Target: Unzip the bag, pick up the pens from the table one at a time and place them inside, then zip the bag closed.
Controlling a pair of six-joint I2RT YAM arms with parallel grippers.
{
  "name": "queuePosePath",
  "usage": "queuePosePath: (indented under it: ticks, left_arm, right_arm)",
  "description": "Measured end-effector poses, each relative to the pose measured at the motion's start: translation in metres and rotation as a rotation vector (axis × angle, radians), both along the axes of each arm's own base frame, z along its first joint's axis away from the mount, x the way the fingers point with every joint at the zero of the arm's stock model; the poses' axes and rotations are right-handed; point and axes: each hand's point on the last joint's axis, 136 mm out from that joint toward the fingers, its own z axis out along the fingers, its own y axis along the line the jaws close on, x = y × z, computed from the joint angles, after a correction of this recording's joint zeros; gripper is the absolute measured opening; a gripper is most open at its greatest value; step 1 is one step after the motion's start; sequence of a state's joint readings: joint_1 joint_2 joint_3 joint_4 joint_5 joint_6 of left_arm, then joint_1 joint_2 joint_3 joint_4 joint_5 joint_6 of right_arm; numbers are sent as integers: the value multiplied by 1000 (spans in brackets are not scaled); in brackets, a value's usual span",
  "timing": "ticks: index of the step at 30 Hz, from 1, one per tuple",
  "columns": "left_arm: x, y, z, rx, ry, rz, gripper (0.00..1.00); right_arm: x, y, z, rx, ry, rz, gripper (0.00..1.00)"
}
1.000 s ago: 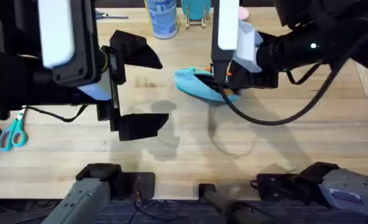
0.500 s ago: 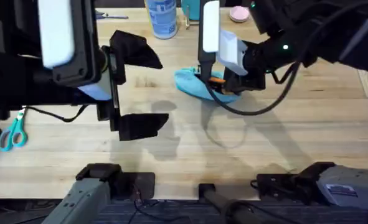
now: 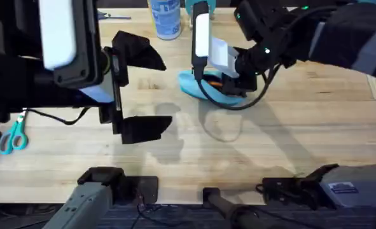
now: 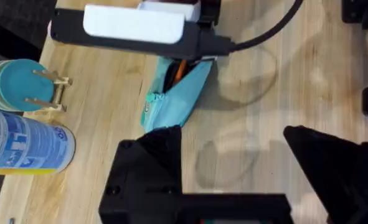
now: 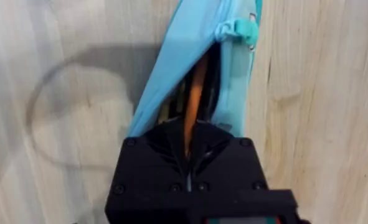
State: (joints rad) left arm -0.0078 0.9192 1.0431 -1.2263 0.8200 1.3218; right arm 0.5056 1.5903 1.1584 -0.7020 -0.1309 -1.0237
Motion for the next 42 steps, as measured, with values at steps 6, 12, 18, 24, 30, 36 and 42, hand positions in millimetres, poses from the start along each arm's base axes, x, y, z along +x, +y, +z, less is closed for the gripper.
queuePosePath:
  ticks: [6,12,18,24,30,36,42]
  left_arm:
    - [0,0,0,0,0,0,993]
    - [0,0,0,0,0,0,993]
    - [0,0,0,0,0,0,993]
    - [0,0,0,0,0,0,993]
    - [0,0,0,0,0,0,993]
    - [0,0,0,0,0,0,993]
    - [0,0,0,0,0,0,993]
  right_arm:
    - [10,5,-15,4,11,-24,32]
    - [14,6,-20,11,23,-73,627]
    - [14,6,-20,15,28,-86,996]
    - [14,6,-17,21,23,-92,997]
    - [14,7,-15,29,21,-107,997]
    - [20,8,-2,75,11,-191,997]
    - [32,7,28,159,-28,-310,997]
